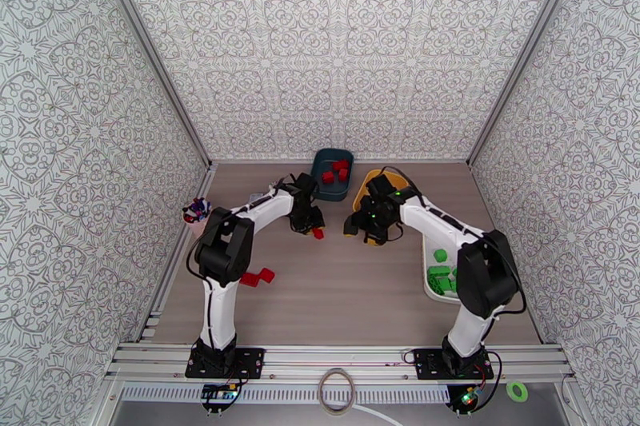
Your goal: Sort the legos into containers by color
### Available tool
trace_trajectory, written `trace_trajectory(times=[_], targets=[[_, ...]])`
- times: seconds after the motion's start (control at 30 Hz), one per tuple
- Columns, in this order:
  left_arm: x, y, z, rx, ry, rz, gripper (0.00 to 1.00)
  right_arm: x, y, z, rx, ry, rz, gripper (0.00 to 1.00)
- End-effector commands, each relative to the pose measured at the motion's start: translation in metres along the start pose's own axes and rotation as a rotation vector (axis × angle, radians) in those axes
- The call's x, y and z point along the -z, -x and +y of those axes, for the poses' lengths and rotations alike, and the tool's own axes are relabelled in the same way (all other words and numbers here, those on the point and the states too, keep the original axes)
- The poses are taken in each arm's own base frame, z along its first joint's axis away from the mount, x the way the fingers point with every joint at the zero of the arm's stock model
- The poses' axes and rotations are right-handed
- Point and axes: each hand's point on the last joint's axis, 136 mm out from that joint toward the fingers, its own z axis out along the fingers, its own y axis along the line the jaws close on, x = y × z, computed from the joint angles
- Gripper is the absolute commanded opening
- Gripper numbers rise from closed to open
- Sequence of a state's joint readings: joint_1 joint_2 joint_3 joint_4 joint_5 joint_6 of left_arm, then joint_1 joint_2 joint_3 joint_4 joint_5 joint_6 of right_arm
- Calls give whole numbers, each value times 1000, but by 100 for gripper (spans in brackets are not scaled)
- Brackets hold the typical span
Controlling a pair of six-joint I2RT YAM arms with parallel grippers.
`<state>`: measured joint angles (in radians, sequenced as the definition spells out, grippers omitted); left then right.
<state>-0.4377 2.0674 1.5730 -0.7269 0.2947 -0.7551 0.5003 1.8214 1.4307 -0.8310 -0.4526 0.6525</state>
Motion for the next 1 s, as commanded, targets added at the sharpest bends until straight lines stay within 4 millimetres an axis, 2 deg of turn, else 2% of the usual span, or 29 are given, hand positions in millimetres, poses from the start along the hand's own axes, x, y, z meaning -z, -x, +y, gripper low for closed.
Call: trace_trajectory(times=[0.0, 0.13, 0.27, 0.5, 0.6, 0.63, 0.67, 0.77, 0.8, 0.97], targets=[[26, 11, -37, -52, -165, -41, 27, -1, 15, 28, 10, 82, -12, 72], [38, 26, -49, -36, -241, -61, 27, -3, 28, 41, 23, 104, -8, 71], [48, 50, -53, 11, -312, -93, 28, -1, 45, 53, 21, 128, -17, 71], [61, 111, -61, 127, -445, -163, 32, 17, 72, 58, 12, 139, -52, 71], [62, 139, -68, 167, -494, -189, 38, 27, 78, 53, 5, 129, -68, 71], [66, 147, -75, 169, -517, -200, 43, 31, 79, 51, 2, 125, -74, 71], [57, 154, -75, 181, -519, -194, 50, 33, 80, 48, -2, 121, -79, 71], [56, 167, -84, 184, -533, -201, 66, 41, 81, 40, -8, 104, -92, 71], [59, 169, -86, 182, -537, -209, 69, 43, 80, 38, -9, 98, -94, 71], [74, 160, -84, 153, -504, -245, 71, 50, 72, 26, 3, 51, -107, 71]])
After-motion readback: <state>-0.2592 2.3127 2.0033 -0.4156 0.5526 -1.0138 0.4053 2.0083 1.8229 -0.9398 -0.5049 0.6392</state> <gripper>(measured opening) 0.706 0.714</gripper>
